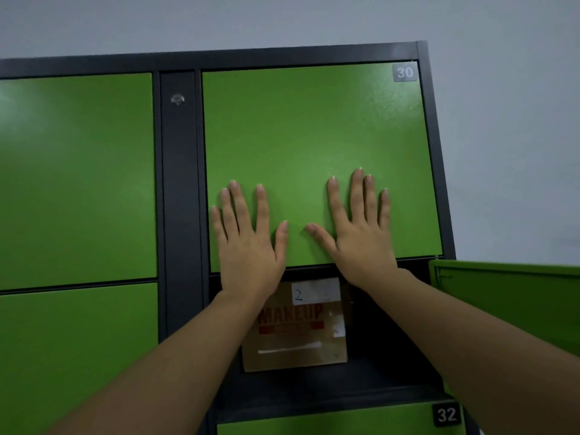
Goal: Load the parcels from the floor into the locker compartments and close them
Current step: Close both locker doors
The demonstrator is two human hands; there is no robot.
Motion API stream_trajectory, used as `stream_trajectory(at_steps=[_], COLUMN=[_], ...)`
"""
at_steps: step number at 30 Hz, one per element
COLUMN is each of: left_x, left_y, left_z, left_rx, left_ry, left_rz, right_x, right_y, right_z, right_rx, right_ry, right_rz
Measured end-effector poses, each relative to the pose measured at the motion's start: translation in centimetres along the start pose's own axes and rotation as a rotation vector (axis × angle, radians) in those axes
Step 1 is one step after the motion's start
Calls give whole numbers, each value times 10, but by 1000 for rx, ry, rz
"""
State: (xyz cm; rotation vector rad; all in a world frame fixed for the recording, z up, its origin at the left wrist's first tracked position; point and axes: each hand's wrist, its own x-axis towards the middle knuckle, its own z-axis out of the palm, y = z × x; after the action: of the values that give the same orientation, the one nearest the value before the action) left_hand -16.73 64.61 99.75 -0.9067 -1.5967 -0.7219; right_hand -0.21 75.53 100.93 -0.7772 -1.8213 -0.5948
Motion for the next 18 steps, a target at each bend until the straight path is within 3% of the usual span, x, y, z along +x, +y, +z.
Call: stream_trajectory(at_steps=[9,14,18], left_x=[-2,0,2], left_y=[2,3,10], left_z=[0,-13,-41], left_rx=[21,50,14], left_ry=[34,-50,-218], left_rz=[7,10,-52], right_x=[-1,1,3], right_y=[0,8,22], right_z=[3,-22,-65], right_rx=[-22,36,20], right_ry=[21,-183,-372], right_rz=[-6,-41,-100])
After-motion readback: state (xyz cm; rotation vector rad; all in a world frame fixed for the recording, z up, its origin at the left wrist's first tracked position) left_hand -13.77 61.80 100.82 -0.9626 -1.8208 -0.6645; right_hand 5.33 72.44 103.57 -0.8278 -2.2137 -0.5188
